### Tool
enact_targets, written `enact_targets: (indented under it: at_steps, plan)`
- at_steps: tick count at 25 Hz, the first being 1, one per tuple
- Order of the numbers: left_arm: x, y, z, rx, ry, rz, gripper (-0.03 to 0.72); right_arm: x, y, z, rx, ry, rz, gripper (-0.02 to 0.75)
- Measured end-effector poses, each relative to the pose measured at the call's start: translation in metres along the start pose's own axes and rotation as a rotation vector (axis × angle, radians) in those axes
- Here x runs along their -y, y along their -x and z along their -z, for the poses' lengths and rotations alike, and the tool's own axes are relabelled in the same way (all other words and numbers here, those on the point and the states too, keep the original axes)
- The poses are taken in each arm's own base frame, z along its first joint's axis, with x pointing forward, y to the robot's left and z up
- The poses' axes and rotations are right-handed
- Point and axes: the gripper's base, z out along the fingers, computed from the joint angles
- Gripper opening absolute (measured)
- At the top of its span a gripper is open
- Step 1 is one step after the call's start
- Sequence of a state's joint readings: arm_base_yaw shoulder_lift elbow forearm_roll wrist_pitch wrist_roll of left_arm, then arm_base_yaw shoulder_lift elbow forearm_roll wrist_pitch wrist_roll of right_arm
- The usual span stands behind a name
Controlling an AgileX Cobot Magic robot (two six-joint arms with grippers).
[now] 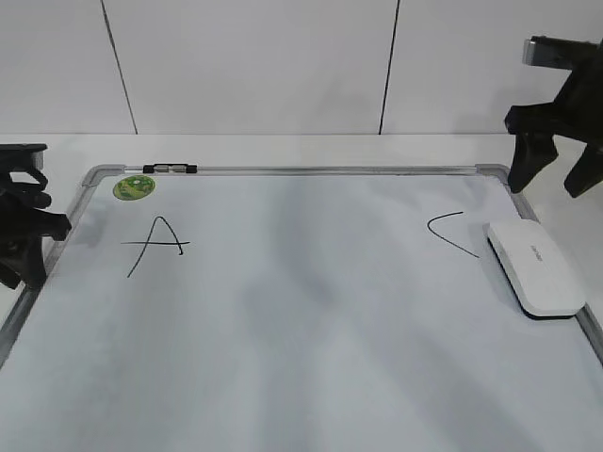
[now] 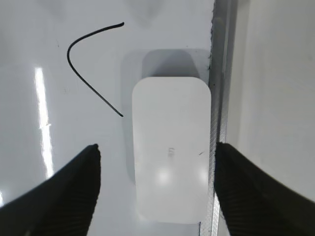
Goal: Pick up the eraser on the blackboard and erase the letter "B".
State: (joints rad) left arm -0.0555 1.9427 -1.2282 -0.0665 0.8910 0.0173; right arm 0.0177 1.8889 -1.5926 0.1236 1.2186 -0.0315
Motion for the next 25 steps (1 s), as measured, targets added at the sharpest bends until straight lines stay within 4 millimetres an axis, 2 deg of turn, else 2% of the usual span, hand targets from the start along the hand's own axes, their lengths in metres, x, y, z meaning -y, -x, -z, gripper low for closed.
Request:
enact_targets:
  at_steps: [3, 6, 10, 14, 18, 21, 25]
  plan:
    - [0.0, 0.001, 0.001, -0.004, 0.006, -0.007, 0.288, -0.001, -0.003, 0.013, 0.031, 0.0, 0.003, 0.552]
    - [-0.001, 0.004, 0.003, -0.023, 0.01, -0.012, 0.32, -0.003, -0.007, 0.029, 0.069, 0.001, 0.008, 0.552]
    - [0.0, 0.009, 0.017, -0.029, 0.012, -0.017, 0.328, -0.006, -0.016, 0.056, 0.135, 0.002, 0.014, 0.551]
    - [0.001, 0.012, 0.047, 0.004, 0.02, -0.027, 0.329, -0.01, -0.028, 0.085, 0.209, 0.003, 0.021, 0.551]
    - [0.002, 0.0, 0.073, -0.026, 0.021, -0.032, 0.328, -0.015, -0.047, 0.115, 0.282, 0.03, 0.016, 0.55]
    - [0.003, -0.007, 0.09, -0.006, 0.021, -0.034, 0.328, -0.019, -0.068, 0.127, 0.302, 0.063, 0.011, 0.54]
    - [0.005, -0.017, 0.119, 0.068, 0.009, -0.033, 0.322, -0.02, -0.1, 0.132, 0.303, 0.067, 0.011, 0.537]
